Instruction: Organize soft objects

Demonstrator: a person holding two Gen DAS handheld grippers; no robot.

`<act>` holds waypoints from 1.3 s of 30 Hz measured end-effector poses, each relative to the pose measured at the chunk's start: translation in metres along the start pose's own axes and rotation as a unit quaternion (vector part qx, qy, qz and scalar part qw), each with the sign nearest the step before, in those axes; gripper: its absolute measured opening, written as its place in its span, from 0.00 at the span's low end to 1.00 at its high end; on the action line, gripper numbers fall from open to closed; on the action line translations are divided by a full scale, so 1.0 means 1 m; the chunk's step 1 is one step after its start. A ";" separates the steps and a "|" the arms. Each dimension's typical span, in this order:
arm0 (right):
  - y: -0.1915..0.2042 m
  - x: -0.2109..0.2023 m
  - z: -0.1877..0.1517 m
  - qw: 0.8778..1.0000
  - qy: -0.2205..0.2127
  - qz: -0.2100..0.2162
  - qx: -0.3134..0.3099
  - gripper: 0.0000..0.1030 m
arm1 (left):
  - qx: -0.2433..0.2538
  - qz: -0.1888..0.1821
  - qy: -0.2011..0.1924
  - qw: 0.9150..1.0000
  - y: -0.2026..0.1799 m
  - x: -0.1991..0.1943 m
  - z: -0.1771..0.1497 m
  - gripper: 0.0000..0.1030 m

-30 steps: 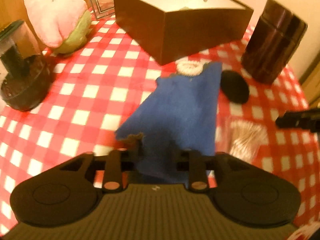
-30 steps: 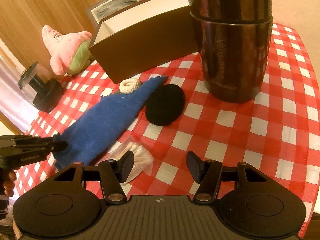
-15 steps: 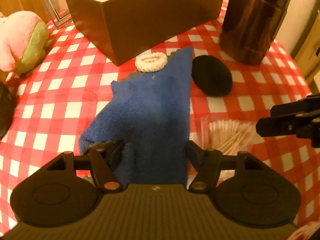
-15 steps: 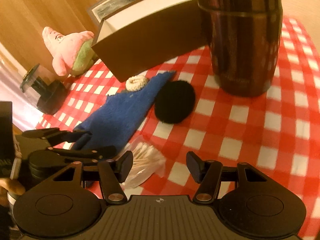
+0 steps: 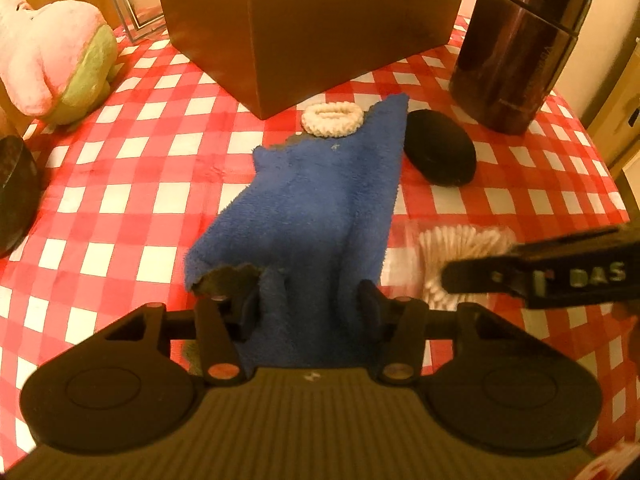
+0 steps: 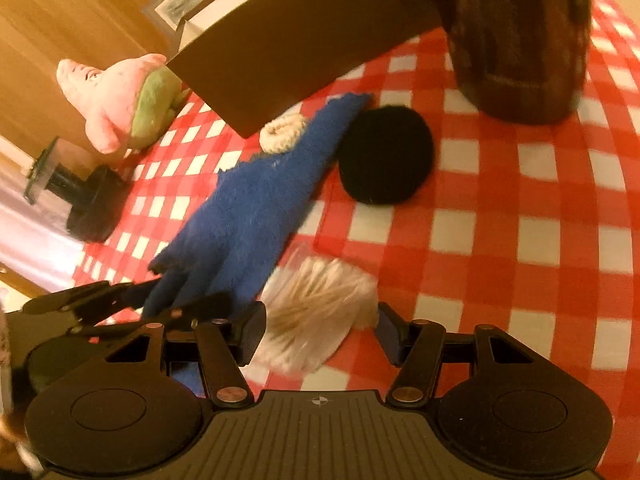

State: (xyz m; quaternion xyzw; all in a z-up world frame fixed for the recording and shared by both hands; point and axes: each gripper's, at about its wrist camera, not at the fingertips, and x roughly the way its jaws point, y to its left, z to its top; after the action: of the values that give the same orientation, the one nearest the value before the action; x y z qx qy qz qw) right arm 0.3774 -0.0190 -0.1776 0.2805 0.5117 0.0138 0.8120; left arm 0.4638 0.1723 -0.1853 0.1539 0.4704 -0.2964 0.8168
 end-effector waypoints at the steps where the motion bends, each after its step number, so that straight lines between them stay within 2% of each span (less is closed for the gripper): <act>1: 0.003 0.003 0.001 1.000 -0.002 -0.003 -0.009 0.57 | 0.001 -0.001 -0.001 1.000 -0.001 0.000 0.000 0.53; 2: 0.006 0.005 0.002 1.000 -0.004 -0.007 -0.023 0.57 | 0.001 -0.002 -0.001 1.000 -0.001 0.000 0.000 0.53; 3: 0.010 0.007 0.003 0.999 -0.007 -0.013 -0.039 0.53 | 0.001 -0.002 0.000 1.000 -0.001 0.000 0.000 0.54; 4: 0.013 0.009 0.002 0.998 -0.007 -0.017 -0.056 0.44 | 0.002 0.001 0.001 1.000 -0.001 0.000 0.001 0.55; 10: 0.015 0.005 -0.002 0.992 -0.031 -0.013 -0.122 0.26 | -0.003 -0.004 -0.003 1.000 0.000 -0.001 0.000 0.61; 17: -0.002 -0.010 0.004 0.988 -0.045 -0.046 -0.141 0.21 | -0.002 -0.004 0.004 1.000 -0.005 0.003 0.002 0.68; 25: -0.028 -0.033 0.006 0.990 -0.051 -0.059 -0.119 0.21 | 0.015 0.019 0.012 1.000 -0.013 0.014 0.002 0.67; 28: -0.033 -0.039 0.005 0.991 -0.053 -0.061 -0.111 0.21 | 0.023 0.027 0.010 0.999 -0.016 0.014 0.002 0.58; 35: -0.037 -0.049 0.004 0.991 -0.058 -0.059 -0.108 0.21 | 0.030 0.018 0.006 0.999 -0.011 0.006 0.002 0.22; 39: -0.035 -0.055 0.003 0.990 -0.063 -0.054 -0.112 0.21 | 0.045 0.000 0.002 0.999 -0.015 -0.004 -0.001 0.16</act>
State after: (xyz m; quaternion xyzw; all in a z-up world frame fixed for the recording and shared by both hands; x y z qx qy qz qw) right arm 0.3446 -0.0664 -0.1478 0.1604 0.4695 0.0094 0.8682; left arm 0.4519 0.1621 -0.1823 0.1907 0.4583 -0.3171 0.8081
